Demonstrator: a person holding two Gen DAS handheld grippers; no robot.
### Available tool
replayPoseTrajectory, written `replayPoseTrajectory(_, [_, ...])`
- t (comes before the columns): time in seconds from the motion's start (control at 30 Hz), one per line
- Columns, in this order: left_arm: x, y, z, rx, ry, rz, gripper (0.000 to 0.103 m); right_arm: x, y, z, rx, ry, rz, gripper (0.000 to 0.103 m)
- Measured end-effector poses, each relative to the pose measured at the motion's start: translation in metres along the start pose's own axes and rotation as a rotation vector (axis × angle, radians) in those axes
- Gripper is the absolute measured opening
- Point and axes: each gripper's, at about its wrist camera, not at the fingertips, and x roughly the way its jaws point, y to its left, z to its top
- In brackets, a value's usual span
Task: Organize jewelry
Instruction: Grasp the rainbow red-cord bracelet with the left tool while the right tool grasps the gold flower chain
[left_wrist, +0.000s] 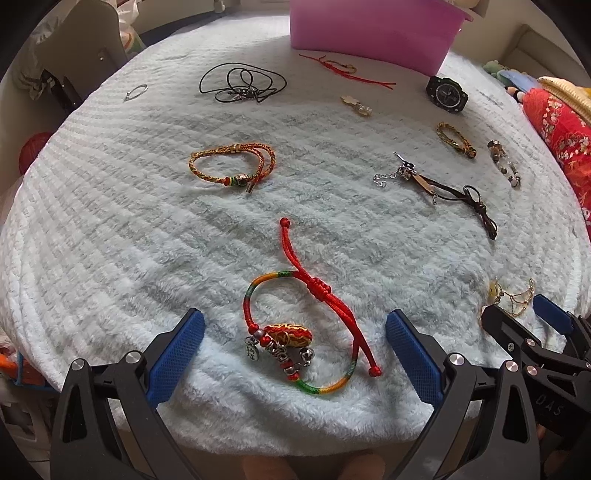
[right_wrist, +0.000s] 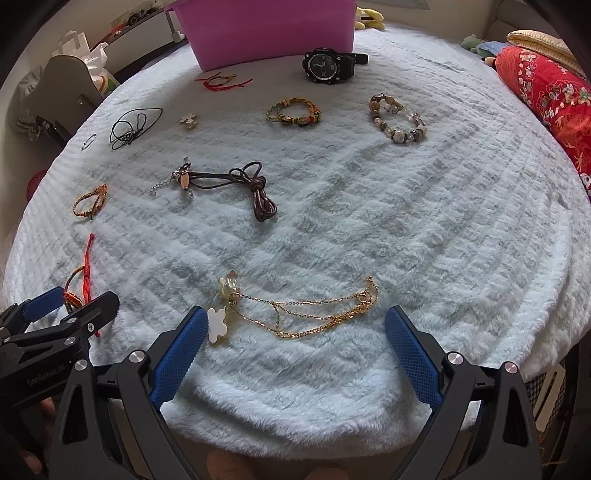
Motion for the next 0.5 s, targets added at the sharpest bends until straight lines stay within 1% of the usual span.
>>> replayPoseTrajectory(0.17, [0.0052, -0.0034, 0.0006, 0.012, 0.001, 0.028, 0.098, -0.0004, -0.0035, -0.0011, 0.015, -0.012, 0.005, 0.092])
replayPoseTrajectory(0.5, [0.0065, -0.0078, -0.0007, 0.001, 0.003, 0.054, 0.097, 0.0021, 0.0028, -0.0016, 0.002, -0.013, -0.033, 0.092])
